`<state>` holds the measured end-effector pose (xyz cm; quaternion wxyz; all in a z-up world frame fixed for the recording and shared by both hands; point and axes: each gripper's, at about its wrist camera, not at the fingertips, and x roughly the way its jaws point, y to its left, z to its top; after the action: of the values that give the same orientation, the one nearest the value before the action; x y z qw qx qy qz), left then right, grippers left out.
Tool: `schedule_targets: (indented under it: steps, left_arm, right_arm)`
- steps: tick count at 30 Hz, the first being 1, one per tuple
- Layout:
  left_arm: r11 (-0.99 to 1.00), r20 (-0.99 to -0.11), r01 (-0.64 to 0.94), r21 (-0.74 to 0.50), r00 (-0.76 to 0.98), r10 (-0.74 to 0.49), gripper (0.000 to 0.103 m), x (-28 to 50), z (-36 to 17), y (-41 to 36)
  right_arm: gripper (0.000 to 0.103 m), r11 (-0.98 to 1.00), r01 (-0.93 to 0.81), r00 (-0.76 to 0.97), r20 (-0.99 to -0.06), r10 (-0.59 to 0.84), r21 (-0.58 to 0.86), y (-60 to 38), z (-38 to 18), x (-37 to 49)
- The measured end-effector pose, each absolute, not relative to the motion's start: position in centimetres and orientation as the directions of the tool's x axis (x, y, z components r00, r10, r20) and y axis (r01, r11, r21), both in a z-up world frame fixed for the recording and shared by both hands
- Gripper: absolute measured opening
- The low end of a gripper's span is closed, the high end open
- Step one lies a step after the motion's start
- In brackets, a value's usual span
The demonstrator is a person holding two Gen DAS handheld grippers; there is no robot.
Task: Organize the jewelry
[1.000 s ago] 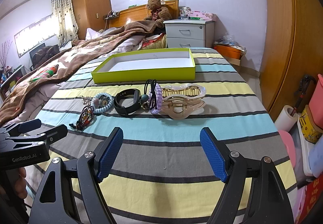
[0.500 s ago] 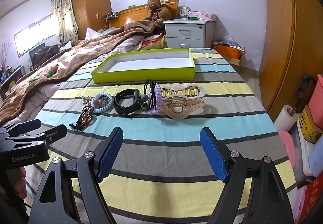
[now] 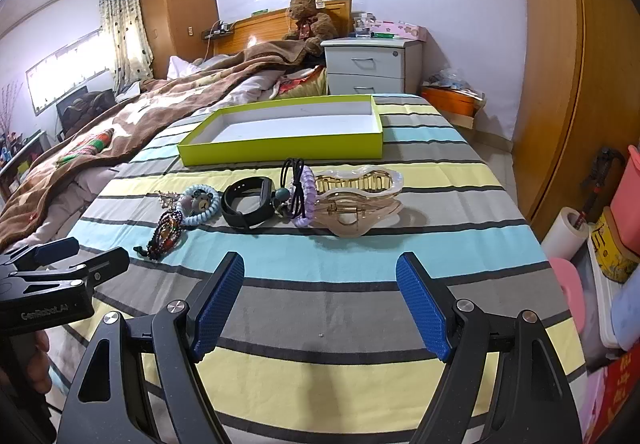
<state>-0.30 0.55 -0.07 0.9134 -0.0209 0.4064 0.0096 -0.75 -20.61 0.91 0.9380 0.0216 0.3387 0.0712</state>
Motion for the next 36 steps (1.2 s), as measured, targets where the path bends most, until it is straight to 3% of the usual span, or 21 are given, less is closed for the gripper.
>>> schedule_targets:
  steps: [11, 15, 18, 27, 36]
  left_arm:
    - [0.984, -0.778, 0.052, -0.173, 0.605, -0.169, 0.097, 1.6, -0.7, 1.8]
    - [0.989, -0.802, 0.069, -0.134, 0.578, -0.149, 0.095, 3.2, -1.1, 1.3]
    - [0.989, -0.823, 0.071, -0.133, 0.548, -0.15, 0.083, 4.3, -1.6, 1.0]
    - [0.984, -0.822, 0.022, -0.178, 0.547, -0.161, 0.081, 5.9, -1.5, 1.6]
    - [1.0, -0.851, -0.009, -0.028, 0.525, -0.019, 0.073, 7.1, -2.4, 0.8]
  right_arm:
    - [0.078, 0.995, -0.078, 0.767, -0.634, 0.101, 0.064, -22.3, 1.6, 0.9]
    - [0.078, 0.997, -0.051, 0.768, -0.636, 0.081, 0.065, -23.4, 1.9, 1.7]
    - [0.078, 0.997, -0.041, 0.77, -0.634, 0.069, 0.058, -24.0, 2.1, 2.1]
    - [0.078, 0.998, -0.023, 0.771, -0.634, 0.057, 0.062, -25.3, 2.4, 3.3]
    - [0.078, 0.999, -0.024, 0.768, -0.639, 0.049, 0.048, -25.9, 2.3, 4.4]
